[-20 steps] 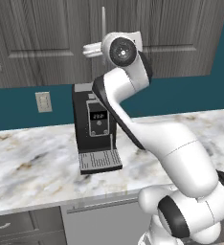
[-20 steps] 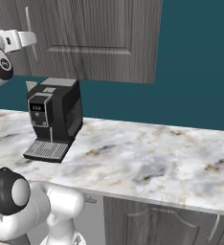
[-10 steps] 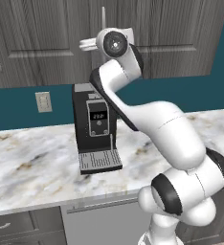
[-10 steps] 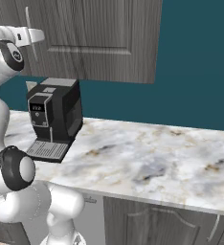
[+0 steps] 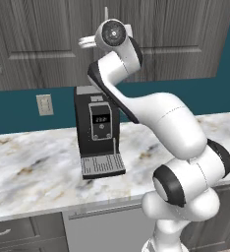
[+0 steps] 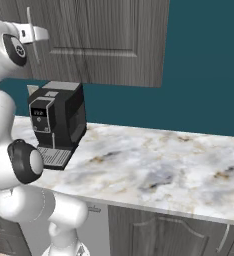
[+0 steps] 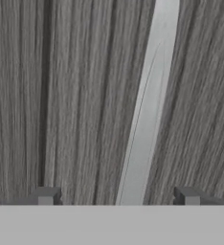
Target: Open the cabinet, pick the kettle from the cabinet, and place it in the sink.
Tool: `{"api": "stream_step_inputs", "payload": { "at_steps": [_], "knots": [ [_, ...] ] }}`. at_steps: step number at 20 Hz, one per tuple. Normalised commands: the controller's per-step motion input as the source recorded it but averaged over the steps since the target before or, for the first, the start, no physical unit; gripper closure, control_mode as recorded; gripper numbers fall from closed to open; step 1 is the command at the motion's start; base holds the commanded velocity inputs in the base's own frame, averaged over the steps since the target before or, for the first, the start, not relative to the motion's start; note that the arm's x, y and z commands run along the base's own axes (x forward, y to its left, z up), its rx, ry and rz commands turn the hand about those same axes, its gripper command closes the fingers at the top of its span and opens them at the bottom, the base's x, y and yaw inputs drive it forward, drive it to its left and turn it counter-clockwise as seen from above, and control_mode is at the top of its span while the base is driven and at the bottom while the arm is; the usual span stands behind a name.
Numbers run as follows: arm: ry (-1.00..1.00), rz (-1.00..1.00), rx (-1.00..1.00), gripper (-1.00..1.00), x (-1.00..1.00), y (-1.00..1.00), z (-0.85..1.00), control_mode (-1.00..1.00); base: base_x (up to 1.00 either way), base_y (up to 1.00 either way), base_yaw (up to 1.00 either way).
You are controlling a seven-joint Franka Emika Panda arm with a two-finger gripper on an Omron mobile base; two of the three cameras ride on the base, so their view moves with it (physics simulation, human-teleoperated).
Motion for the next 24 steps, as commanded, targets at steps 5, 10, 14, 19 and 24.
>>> {"api": "stream_step_inputs", "payload": {
  "at_steps": [5,10,14,19,24],
  "knots": [
    [0.11,0.0,0.01,-1.0,0.61,0.1,-0.06,-1.0,0.0,0.0,0.0],
    [0.12,0.0,0.02,1.0,0.56,0.02,-0.16,-1.0,0.0,0.0,0.0],
    [0.12,0.0,0.04,1.0,0.5,0.01,-0.28,-1.0,0.0,0.0,0.0],
    [0.02,0.0,0.07,1.0,0.38,0.07,-0.31,-1.0,0.0,0.0,0.0],
    [0.0,0.0,0.1,1.0,0.2,0.25,-0.24,-1.0,0.0,0.0,0.0]
  ]
}}
